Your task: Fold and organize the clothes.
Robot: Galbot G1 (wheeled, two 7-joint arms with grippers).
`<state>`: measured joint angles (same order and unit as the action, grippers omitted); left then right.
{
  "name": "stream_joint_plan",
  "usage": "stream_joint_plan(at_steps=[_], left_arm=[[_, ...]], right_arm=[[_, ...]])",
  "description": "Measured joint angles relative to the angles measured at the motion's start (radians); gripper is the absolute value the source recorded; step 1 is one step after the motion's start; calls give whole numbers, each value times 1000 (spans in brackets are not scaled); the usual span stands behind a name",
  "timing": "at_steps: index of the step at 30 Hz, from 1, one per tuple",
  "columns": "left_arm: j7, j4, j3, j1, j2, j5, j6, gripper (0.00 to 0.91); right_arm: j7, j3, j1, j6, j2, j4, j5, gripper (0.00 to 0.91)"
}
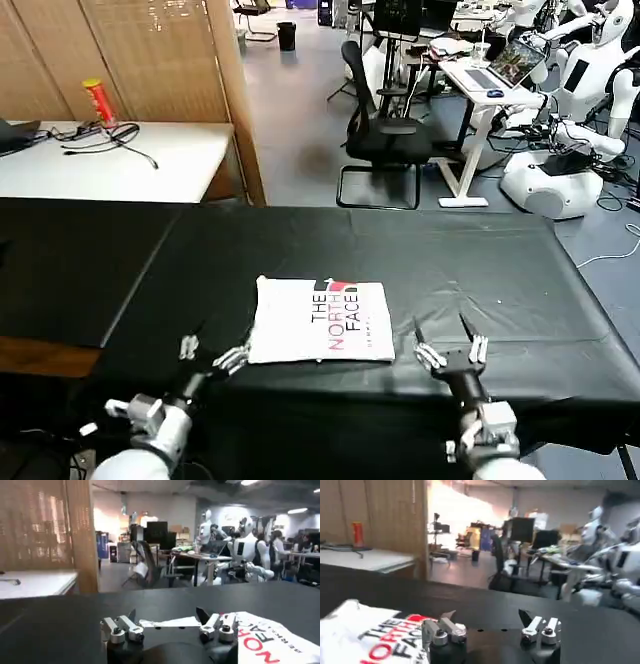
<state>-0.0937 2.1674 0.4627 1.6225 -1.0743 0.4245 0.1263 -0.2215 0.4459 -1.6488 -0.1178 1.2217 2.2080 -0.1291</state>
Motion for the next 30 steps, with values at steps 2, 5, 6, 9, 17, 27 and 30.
stream_joint_plan(at_steps=[2, 5, 6, 9, 17, 27, 30], left_arm=[[-14, 20, 15, 34, 3, 5, 8, 878], [-22, 41, 39, 90, 5, 15, 20, 878], [-22, 47, 47, 108, 6, 14, 20, 878], [-25, 59, 77, 161, 5, 13, 25, 878], [-31, 94, 149, 269, 5, 25, 58, 878], [-39, 114, 203, 344, 5, 75, 113, 878], [-39, 115, 207, 345, 5, 79, 115, 878]], right_arm=[[-22, -5, -44, 40, 4, 11, 17, 878], [-59, -12, -113, 76, 10, 24, 35, 878], [-74, -14, -136, 87, 13, 28, 44, 878], [-106, -19, -207, 103, 23, 43, 51, 878], [-149, -53, -375, 91, 44, 115, 60, 878], [-202, -75, -478, 9, 62, 193, 21, 878], [-204, -79, -487, 1, 64, 198, 13, 878]])
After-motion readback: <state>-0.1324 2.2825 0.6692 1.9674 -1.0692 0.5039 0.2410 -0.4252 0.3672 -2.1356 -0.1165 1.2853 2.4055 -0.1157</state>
